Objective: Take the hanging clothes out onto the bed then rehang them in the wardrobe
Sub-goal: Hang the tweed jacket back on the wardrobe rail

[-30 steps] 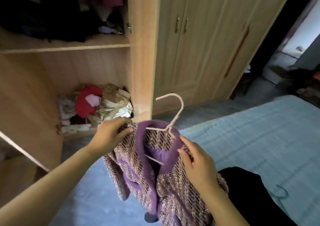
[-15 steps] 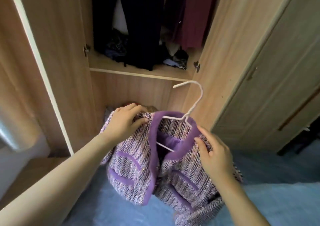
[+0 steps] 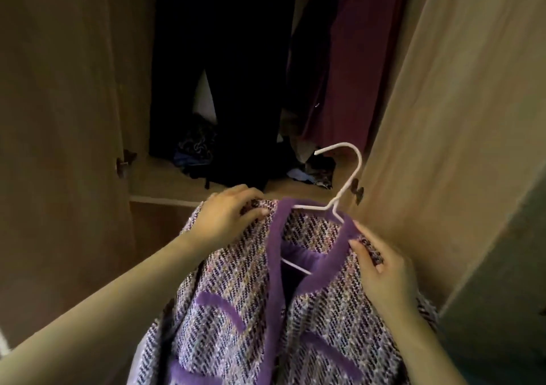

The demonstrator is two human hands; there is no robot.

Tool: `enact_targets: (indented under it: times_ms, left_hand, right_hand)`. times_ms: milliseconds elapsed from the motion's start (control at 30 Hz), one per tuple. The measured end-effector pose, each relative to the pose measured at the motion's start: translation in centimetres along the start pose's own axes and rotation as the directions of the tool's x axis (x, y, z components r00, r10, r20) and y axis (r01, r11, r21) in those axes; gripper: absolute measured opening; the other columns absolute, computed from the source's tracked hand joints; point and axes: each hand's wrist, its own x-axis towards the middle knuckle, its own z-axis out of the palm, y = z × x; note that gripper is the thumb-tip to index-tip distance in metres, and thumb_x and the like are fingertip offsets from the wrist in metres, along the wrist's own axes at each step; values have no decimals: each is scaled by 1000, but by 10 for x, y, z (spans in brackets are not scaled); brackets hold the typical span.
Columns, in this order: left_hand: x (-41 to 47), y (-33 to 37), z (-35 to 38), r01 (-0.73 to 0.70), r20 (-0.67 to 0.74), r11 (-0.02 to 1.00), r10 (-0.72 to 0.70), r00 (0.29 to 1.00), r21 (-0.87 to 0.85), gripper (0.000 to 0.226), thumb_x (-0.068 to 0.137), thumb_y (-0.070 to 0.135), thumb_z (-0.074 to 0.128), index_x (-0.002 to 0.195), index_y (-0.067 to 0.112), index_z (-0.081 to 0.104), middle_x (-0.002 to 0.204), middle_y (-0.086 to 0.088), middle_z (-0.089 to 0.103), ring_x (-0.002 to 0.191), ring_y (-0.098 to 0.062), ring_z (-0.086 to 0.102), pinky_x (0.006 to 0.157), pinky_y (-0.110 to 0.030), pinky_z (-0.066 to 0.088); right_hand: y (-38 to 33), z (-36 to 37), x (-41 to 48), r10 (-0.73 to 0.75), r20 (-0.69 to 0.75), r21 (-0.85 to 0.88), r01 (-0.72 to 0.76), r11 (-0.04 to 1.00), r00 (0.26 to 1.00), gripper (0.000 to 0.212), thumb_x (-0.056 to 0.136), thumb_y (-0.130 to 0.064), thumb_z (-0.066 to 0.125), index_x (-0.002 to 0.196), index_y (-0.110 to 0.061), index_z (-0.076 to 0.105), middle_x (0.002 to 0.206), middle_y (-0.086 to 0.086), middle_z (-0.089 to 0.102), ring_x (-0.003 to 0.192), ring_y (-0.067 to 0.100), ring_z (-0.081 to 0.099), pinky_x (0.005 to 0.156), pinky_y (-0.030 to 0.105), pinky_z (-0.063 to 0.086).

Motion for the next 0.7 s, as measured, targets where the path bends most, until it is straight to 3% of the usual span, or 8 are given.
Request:
enact_targets:
  times_ms: [233,400,467,533,600,700]
  left_hand:
    - [164,-31,19,-117,-95,993,114,989,-28,45,85,68,36,111,37,54,97,19,53,89,-2,54,72,-29,49]
    - [290,-34,17,-209,-142,976,199,970,-60,30,87,57,45,108,38,56,94,18,53,88,0,53,73,-27,48]
    - [343,-38,14,-240,-145,968,228,963,-76,25,88,52,49,107,38,56,96,16,55,88,-2,54,76,-31,49]
    - [393,-45,11,-262,-154,960,246,957,-94,22,89,51,51,106,38,56,98,15,57,90,-4,56,78,-36,49]
    - [440,-47,8,-299,-180,944,273,945,-141,22,89,51,51,105,36,58,99,12,59,91,-6,57,80,-40,49]
    - [500,-41,4,-370,-234,907,322,917,-201,23,92,46,51,106,31,60,98,8,59,92,-10,57,82,-39,48]
  right_hand:
    - [32,4,155,-81,-184,-22,78,997,980,32,80,-46,57,111,-51,59,110,-25,62,98,3,62,72,30,54]
    - [36,-10,264,-108,-286,-56,96,994,952,29,82,-40,62,104,-58,58,104,-27,63,95,3,63,73,24,51]
    - [32,-14,308,-94,-286,-53,82,995,954,28,83,-43,62,99,-65,55,90,-29,62,70,-5,60,59,25,47]
    - [26,-18,351,-97,-310,-71,79,994,946,24,80,-53,57,96,-70,53,74,-26,58,42,-2,50,49,21,37]
    - [20,-25,391,-126,-360,-119,88,989,924,21,80,-55,56,97,-67,56,72,-22,60,38,2,48,48,23,38]
    - [11,-36,441,-137,-444,-203,50,978,885,25,84,-43,62,108,-46,65,69,-8,66,40,2,47,48,20,41]
